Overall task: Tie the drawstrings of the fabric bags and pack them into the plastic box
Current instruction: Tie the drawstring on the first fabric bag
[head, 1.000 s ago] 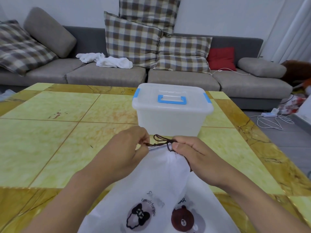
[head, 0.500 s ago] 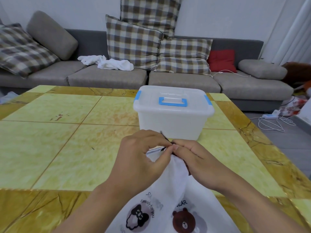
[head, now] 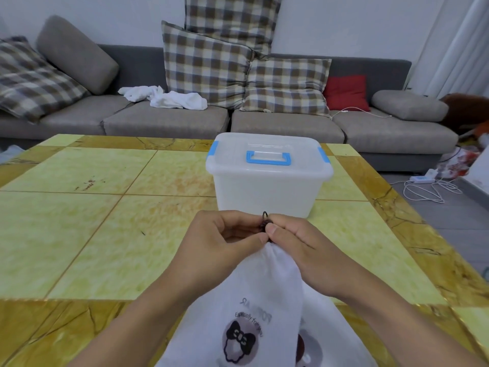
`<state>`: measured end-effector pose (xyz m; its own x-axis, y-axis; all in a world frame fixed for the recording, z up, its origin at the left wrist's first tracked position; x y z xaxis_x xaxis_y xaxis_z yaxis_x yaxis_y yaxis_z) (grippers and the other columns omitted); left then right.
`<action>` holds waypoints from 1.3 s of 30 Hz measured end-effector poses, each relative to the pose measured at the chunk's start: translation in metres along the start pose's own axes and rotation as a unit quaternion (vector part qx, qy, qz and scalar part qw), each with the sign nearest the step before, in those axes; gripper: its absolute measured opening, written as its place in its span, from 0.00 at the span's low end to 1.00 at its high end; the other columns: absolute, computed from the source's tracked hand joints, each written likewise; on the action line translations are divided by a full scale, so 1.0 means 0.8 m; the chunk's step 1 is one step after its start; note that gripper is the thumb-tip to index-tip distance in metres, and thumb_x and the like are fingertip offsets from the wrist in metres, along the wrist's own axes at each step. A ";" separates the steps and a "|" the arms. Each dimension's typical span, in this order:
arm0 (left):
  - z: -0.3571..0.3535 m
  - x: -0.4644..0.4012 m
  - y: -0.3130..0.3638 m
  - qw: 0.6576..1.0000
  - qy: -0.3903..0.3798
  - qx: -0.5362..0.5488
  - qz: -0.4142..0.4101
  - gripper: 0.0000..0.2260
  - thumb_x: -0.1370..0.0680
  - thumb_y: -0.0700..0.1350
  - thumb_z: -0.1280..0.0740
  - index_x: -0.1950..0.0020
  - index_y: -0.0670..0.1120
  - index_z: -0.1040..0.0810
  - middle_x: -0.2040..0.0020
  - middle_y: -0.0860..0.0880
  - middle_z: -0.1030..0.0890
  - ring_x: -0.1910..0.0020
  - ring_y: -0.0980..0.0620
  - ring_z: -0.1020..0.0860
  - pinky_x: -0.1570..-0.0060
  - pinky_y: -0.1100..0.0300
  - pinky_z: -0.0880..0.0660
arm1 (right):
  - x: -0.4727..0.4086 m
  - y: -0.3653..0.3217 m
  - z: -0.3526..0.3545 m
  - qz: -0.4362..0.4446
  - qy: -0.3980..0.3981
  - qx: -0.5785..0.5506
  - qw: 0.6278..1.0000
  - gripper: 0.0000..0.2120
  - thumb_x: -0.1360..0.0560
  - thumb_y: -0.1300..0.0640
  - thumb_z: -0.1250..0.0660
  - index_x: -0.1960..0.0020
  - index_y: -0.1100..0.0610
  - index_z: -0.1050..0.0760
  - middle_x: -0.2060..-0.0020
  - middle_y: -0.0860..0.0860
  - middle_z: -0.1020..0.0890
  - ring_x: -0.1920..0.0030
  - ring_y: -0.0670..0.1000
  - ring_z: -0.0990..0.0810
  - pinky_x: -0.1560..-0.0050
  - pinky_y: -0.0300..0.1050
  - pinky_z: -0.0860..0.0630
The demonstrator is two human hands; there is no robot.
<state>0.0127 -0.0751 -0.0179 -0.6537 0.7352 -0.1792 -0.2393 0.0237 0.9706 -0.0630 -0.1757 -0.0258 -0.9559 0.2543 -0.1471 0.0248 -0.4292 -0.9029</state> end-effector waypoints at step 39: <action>-0.003 -0.005 -0.018 0.997 -0.056 -0.020 0.058 0.03 0.23 0.40 0.28 0.55 0.44 0.14 0.58 0.43 0.14 0.59 0.49 0.18 0.54 0.55 0.22 | 0.005 -0.009 0.011 0.075 -0.005 0.243 0.967 0.15 0.16 0.53 0.42 0.62 0.50 0.35 0.70 0.44 0.30 0.68 0.47 0.32 0.67 0.39 0.36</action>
<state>0.0168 -0.0798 -0.0318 -0.5957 0.8020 -0.0442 -0.1963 -0.0920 0.9762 -0.0696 -0.1791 -0.0166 -0.9548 0.1501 -0.2565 0.0256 -0.8182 -0.5744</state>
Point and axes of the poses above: each hand's wrist, its own x-axis away from the middle knuckle, its own z-axis out of the back of the hand, y = z × x, the point moved 9 cm from there along -x, towards the middle knuckle
